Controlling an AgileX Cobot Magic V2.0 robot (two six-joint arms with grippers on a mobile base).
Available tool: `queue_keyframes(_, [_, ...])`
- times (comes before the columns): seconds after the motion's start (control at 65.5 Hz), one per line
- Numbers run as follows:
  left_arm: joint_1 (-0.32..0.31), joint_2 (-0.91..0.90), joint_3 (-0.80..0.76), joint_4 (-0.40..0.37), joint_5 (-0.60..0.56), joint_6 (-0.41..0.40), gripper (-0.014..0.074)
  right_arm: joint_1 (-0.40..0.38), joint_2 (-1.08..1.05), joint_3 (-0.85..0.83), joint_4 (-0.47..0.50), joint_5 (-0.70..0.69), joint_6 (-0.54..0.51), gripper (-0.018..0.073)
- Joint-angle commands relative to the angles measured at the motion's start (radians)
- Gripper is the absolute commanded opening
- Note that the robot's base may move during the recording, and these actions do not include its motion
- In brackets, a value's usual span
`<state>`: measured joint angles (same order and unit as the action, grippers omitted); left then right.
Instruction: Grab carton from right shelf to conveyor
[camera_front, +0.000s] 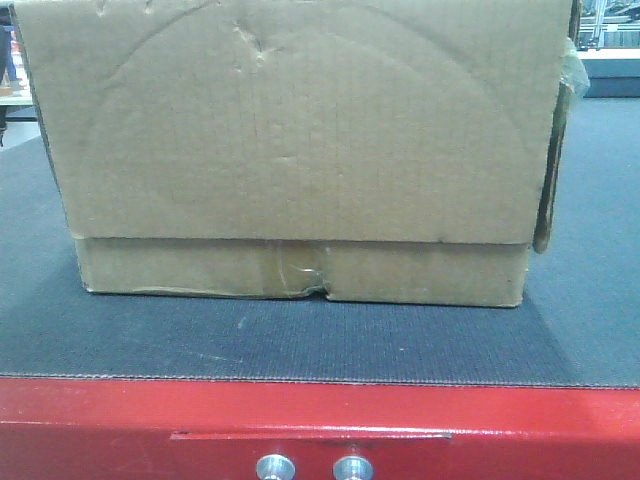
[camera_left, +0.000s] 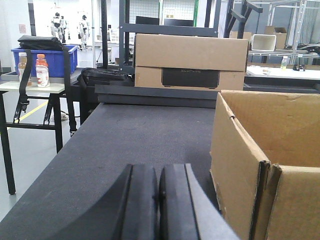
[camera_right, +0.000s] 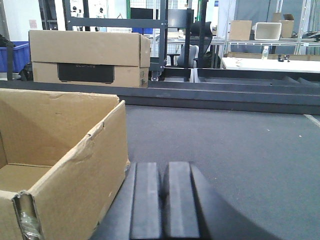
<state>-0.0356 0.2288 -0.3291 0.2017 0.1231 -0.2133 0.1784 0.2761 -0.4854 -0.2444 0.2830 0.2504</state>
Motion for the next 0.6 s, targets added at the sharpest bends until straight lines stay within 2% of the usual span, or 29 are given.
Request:
queue_keyframes(0.0, [0.002,-0.006,-0.001,-0.014,-0.009,0.001,0.0013,-0.006,-0.006,0.002,-0.012,-0.026,-0.007,-0.0070])
queue_keyframes(0.046, [0.003,-0.010,-0.001,-0.025,0.014,0.005,0.0013,-0.006,-0.006,0.002,-0.012,-0.026,-0.007,-0.0070])
queue_keyframes(0.076, [0.007,-0.015,-0.001,-0.051,0.026,0.036,0.0013,-0.006,-0.006,0.002,-0.012,-0.026,-0.007,-0.0070])
queue_keyframes(0.137, [0.027,-0.032,0.016,-0.144,0.035,0.164,0.0013,-0.006,-0.006,0.002,-0.012,-0.029,-0.007,-0.0070])
queue_keyframes(0.199, [0.045,-0.053,0.049,-0.196,0.020,0.241,0.0013,-0.006,-0.006,0.002,-0.012,-0.029,-0.007,-0.0070])
queue_keyframes(0.306, [0.069,-0.114,0.149,-0.196,-0.044,0.241,0.0013,-0.006,-0.006,0.002,-0.012,-0.029,-0.007,-0.0070])
queue_keyframes(0.519, [0.071,-0.229,0.329,-0.202,-0.162,0.241,0.0013,-0.006,-0.006,0.002,-0.012,-0.029,-0.007,-0.0070])
queue_keyframes(0.581, [0.071,-0.229,0.329,-0.202,-0.094,0.241,0.0013,-0.006,-0.006,0.002,-0.012,-0.029,-0.007,-0.0070])
